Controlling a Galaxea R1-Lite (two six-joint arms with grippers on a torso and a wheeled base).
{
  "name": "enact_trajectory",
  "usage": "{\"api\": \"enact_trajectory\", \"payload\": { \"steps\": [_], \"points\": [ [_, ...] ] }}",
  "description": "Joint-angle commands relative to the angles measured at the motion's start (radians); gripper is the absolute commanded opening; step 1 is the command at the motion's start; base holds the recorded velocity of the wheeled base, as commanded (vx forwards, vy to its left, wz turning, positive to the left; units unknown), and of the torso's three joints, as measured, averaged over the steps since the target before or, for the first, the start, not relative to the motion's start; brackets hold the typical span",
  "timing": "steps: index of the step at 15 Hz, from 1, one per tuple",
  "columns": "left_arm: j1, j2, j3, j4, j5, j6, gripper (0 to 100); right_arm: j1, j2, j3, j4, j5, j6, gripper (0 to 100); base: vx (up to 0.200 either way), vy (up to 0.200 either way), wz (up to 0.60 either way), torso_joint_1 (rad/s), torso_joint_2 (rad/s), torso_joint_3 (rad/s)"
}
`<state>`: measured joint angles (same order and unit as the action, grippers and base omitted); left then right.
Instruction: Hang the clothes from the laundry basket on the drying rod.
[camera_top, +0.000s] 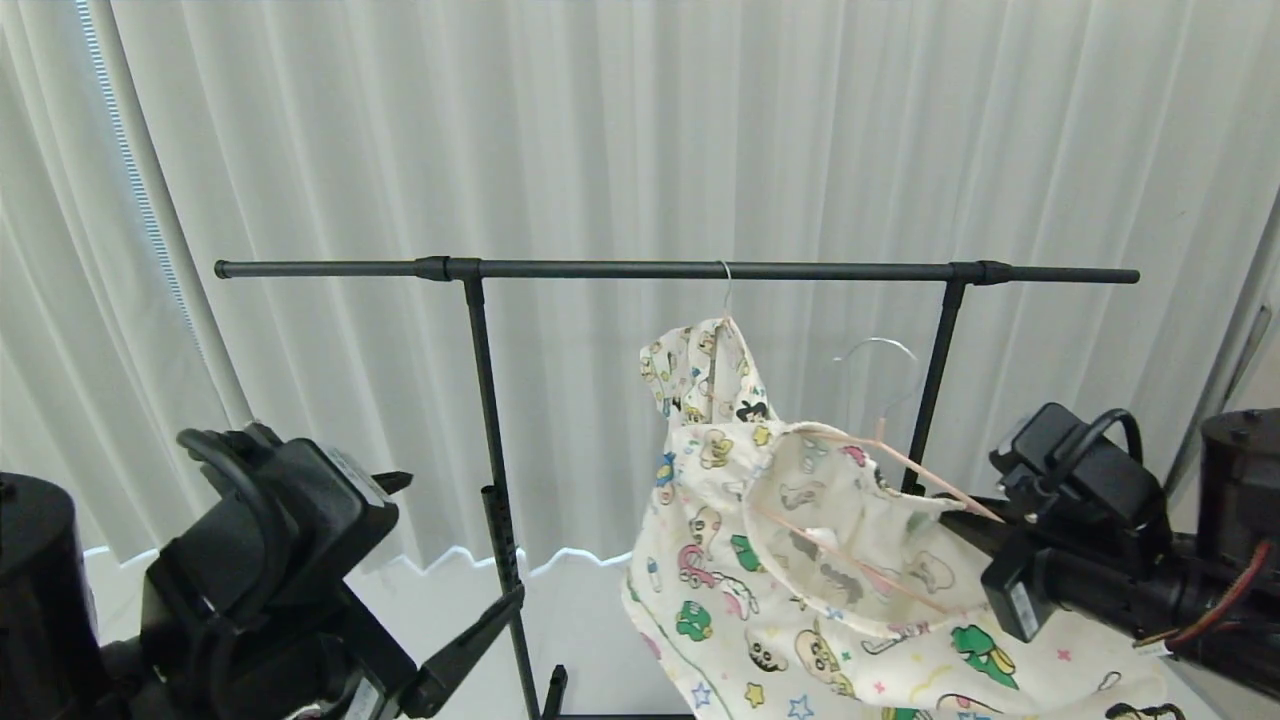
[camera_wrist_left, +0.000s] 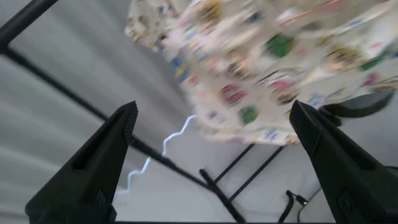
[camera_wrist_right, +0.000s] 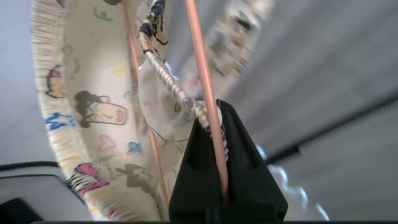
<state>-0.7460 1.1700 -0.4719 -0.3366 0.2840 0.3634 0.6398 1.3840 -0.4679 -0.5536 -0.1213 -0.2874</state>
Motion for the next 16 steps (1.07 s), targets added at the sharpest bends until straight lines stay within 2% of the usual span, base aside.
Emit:
{"api": "enact_trajectory", "payload": {
  "steps": [1,3,5,7,10,13,16],
  "points": [
    [0.126,-0.021,0.018,-0.001,0.009,0.0,100,-0.124,-0.14,0.087,0.07,-0.008,-0.001,0,0.0,0.0,0.0,0.0,0.0,0.0],
    [0.209,-0.032,0.029,-0.002,0.009,0.003,100,-0.238,-0.25,0.098,0.233,-0.008,0.001,0,0.0,0.0,0.0,0.0,0.0,0.0],
    [0.247,-0.038,0.042,-0.007,0.009,0.003,100,-0.351,-0.336,0.097,0.383,-0.006,0.001,0,0.0,0.0,0.0,0.0,0.0,0.0],
    [0.258,-0.043,0.058,-0.021,0.01,0.005,100,-0.436,-0.385,0.094,0.472,-0.006,-0.001,0,0.0,0.0,0.0,0.0,0.0,0.0],
    [0.257,-0.059,0.064,-0.021,0.021,0.003,100,-0.503,-0.372,0.057,0.489,-0.008,0.001,0,0.0,0.0,0.0,0.0,0.0,0.0],
    [0.257,-0.075,0.062,-0.021,0.021,0.002,100,-0.503,-0.304,-0.023,0.452,0.017,0.002,0,0.0,0.0,0.0,0.0,0.0,0.0],
    [0.255,-0.082,0.062,-0.021,0.021,0.002,100,-0.5,-0.241,-0.092,0.389,0.04,-0.001,0,0.2,0.0,0.0,-0.002,0.0,0.004]
  ]
}}
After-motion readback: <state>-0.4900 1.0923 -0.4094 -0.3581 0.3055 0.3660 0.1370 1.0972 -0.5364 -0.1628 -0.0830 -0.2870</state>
